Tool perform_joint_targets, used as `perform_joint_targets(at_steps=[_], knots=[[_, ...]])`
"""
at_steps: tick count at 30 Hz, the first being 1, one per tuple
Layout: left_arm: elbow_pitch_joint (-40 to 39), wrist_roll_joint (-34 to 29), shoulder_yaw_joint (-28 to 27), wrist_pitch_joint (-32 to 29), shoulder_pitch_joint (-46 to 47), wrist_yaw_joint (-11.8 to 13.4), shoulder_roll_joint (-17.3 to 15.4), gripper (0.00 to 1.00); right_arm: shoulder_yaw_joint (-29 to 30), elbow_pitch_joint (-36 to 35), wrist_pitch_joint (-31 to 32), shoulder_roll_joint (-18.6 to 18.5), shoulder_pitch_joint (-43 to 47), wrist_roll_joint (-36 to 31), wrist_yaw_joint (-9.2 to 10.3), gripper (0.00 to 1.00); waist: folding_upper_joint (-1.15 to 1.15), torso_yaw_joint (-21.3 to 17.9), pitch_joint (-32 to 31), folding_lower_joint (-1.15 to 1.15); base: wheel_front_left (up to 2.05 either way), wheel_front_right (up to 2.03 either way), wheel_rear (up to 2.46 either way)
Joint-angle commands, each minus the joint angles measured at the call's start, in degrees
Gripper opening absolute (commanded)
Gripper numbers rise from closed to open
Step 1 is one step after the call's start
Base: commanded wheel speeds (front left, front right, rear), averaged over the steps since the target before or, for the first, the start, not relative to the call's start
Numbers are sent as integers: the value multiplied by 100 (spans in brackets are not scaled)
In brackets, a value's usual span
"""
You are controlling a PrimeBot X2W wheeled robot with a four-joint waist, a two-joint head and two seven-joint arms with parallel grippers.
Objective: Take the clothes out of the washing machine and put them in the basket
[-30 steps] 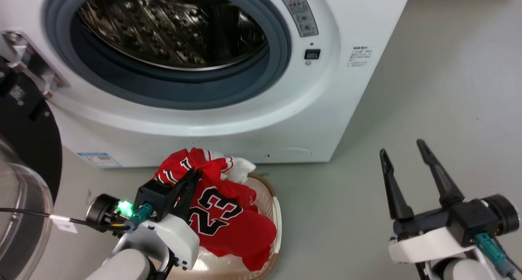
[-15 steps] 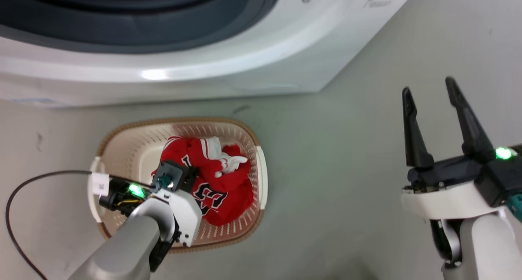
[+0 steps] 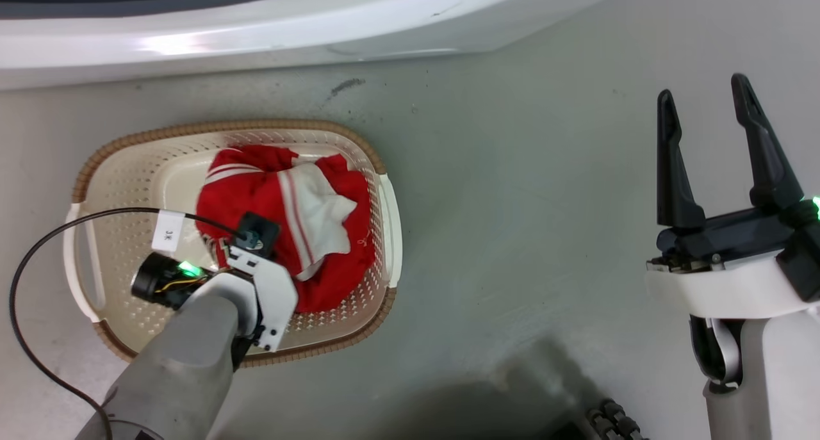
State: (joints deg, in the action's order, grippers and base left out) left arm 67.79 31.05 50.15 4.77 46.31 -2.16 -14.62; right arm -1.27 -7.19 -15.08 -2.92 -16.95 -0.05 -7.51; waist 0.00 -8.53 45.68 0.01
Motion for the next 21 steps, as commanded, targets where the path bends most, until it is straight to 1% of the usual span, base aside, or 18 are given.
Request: perform_joint_targets(at_steps=[1,8,9,10,16,21], knots=[[119,-15,30,-39,99,-21,15,0,-6,-28,-14,8,-127,12,4,100,0,-40,86,-1,0,0,0],[461,26,81,-22,101,-113,159,0,13,17,-14,8,-192,41,4,100,0,-85,70,-1,0,0,0],[483,50,70,7,75,-107,174,32,13,30,-14,8,-181,45,4,100,0,-77,32,-1,0,0,0],[497,52,64,47,51,-62,208,100,6,43,-14,8,-170,46,4,100,0,-68,-15,-1,0,0,0],[547,260,-76,408,-218,25,362,100,-85,135,-14,8,-43,36,4,100,0,11,-485,-1,0,0,0],[557,413,-203,853,-567,93,499,100,-124,262,-14,7,173,26,4,100,0,96,-1096,-1,0,0,0]])
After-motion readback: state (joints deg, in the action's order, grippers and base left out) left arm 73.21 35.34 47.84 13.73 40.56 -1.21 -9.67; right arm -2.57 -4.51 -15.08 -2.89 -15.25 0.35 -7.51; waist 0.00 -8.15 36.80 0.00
